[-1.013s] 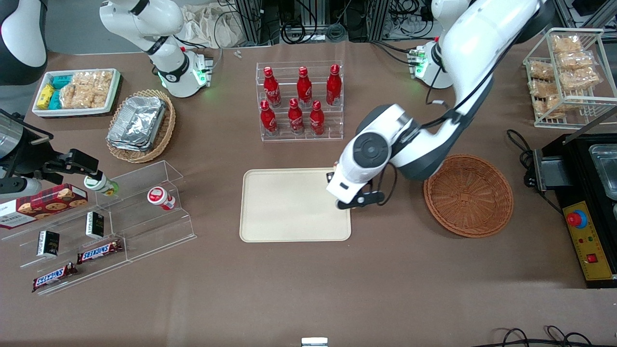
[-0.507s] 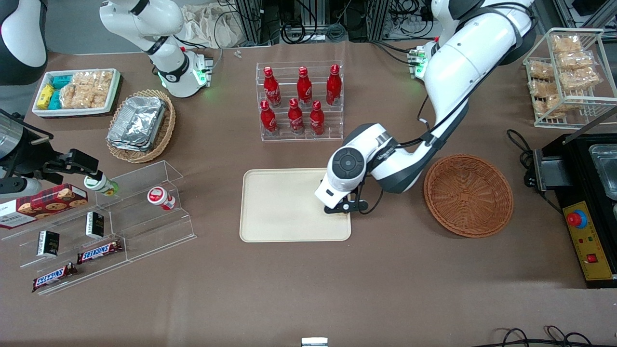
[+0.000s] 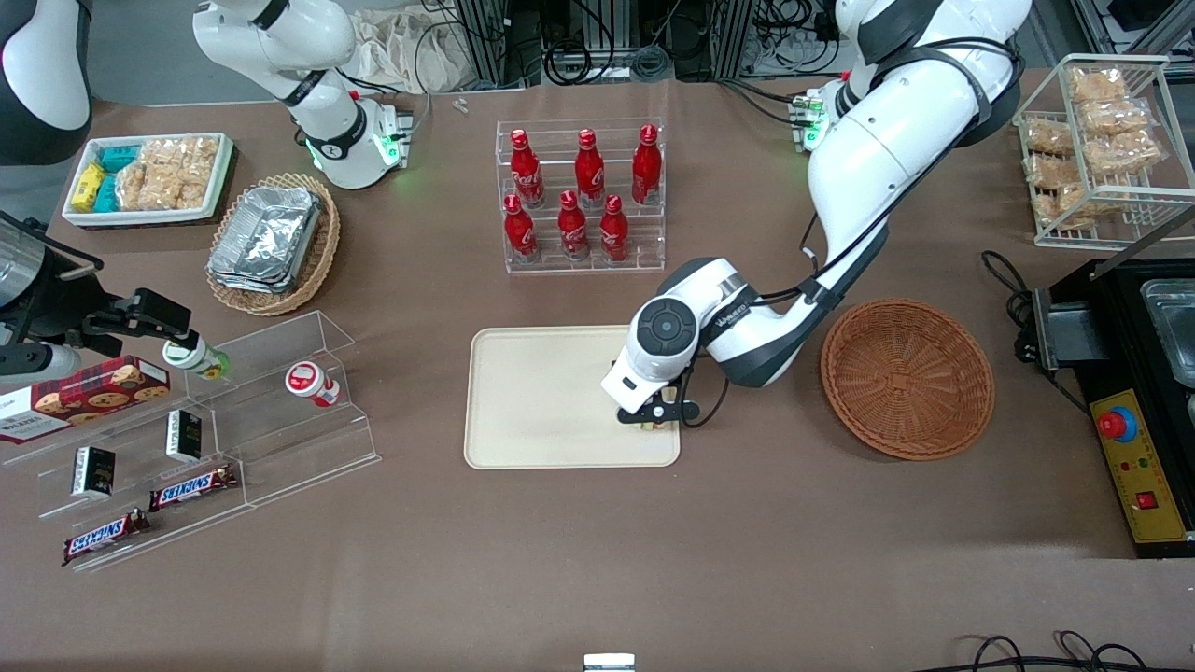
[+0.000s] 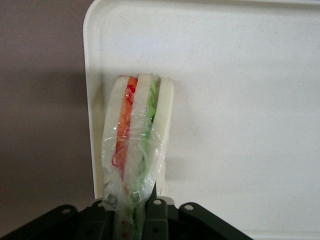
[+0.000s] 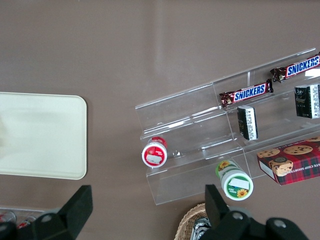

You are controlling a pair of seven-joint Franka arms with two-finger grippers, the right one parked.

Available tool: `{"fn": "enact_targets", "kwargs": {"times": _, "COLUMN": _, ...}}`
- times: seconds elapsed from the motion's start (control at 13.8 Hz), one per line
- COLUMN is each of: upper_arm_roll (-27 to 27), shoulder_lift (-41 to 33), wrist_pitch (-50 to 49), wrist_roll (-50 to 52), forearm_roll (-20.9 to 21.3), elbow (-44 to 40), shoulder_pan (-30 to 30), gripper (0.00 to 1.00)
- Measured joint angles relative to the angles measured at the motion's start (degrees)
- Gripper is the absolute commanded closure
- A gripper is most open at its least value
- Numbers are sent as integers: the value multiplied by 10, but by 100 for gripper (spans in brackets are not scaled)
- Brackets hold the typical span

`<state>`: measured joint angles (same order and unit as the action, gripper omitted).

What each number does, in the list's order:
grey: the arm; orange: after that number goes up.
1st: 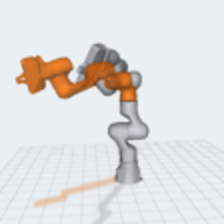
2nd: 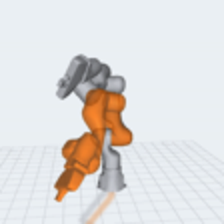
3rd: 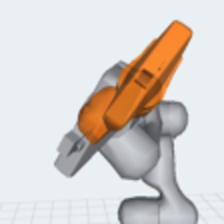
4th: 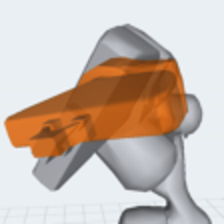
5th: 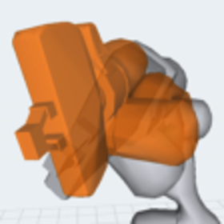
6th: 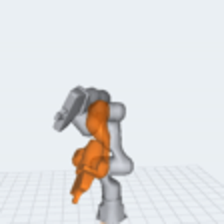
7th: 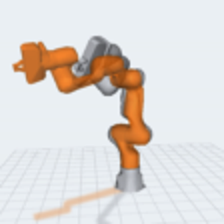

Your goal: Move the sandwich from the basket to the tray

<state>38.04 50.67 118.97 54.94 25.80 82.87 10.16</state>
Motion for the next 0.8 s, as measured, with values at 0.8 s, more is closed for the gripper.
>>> {"fn": "enact_targets", "kwargs": {"times": 0.8, "upper_arm_roll": -53, "shoulder_lift": -114, "wrist_pitch": -121, "wrist_roll": 0, "forearm_roll": -16, "elbow": -68, "shoulder_pan": 1, "gripper": 0}}
